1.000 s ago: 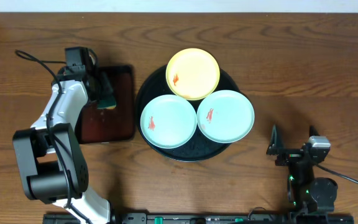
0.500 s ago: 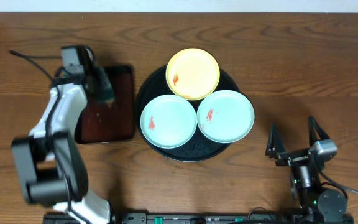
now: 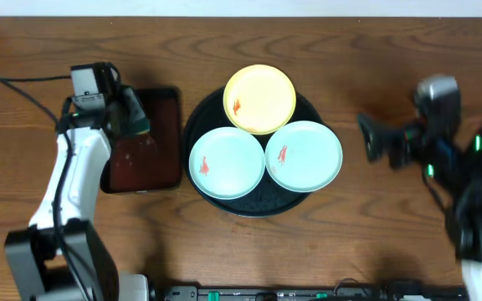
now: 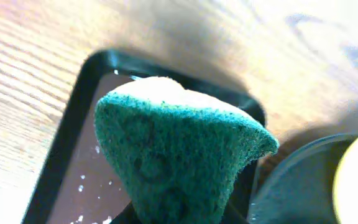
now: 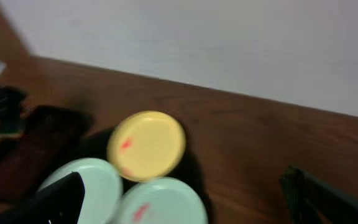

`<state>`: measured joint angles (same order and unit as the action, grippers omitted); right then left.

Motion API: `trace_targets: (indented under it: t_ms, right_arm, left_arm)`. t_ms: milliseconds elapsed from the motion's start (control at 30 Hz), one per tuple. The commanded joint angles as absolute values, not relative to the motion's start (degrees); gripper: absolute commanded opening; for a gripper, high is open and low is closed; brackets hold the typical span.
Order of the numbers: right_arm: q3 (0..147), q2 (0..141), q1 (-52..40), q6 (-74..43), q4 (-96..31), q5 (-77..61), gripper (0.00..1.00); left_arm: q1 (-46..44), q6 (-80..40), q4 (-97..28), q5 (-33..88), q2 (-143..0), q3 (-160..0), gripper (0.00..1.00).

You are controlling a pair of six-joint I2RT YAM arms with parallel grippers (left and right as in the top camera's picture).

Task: Clean dirty plates on tray and stack at the side
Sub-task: 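Move the right gripper to the yellow plate's rim and grip it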

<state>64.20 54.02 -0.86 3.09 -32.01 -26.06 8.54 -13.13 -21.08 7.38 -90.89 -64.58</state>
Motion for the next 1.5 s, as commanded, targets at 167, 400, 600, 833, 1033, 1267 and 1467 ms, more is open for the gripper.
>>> trace_targets:
  t_ms: [167,400,600,833,1033,1267,1467]
  right_arm:
    - [71.1,73.0,-3.3,-5.7,-24.3,-36.7,0.82]
    - [87.5,91.1,-11.8,-8.2,-41.3,-16.1,0.73]
    - [91.4,104.2,-17.1,-15.8,-39.0,-6.0,0.57]
    - [91.4,116.7,-18.9,-20.3,-35.8,-2.0,0.49]
    - [91.4,122.5,-18.9,-21.0,-33.4,-5.0,0.42]
    - [91.4,123.1,-19.4,-21.0,-29.9,-4.5,0.32]
    - [91.4,124.6,-20.6,-21.5,-29.5,-4.6,0.27]
  left_arm:
    - [8.8,-13.8,-24.8,7.5,-90.6,-65.9,0.08]
    - [8.8,-13.8,-25.6,7.5,-90.6,-65.9,0.07]
    - [8.8,-13.8,-26.2,7.5,-90.6,-65.9,0.07]
    - [8.8,-13.8,-27.2,7.5,-90.6,-65.8,0.08]
    - [8.8,-13.8,-27.1,7.5,-90.6,-65.8,0.08]
    - [8.8,-13.8,-27.1,7.5,-90.6,-65.8,0.08]
    - [8.8,-13.8,-27.2,7.5,-90.6,-65.8,0.07]
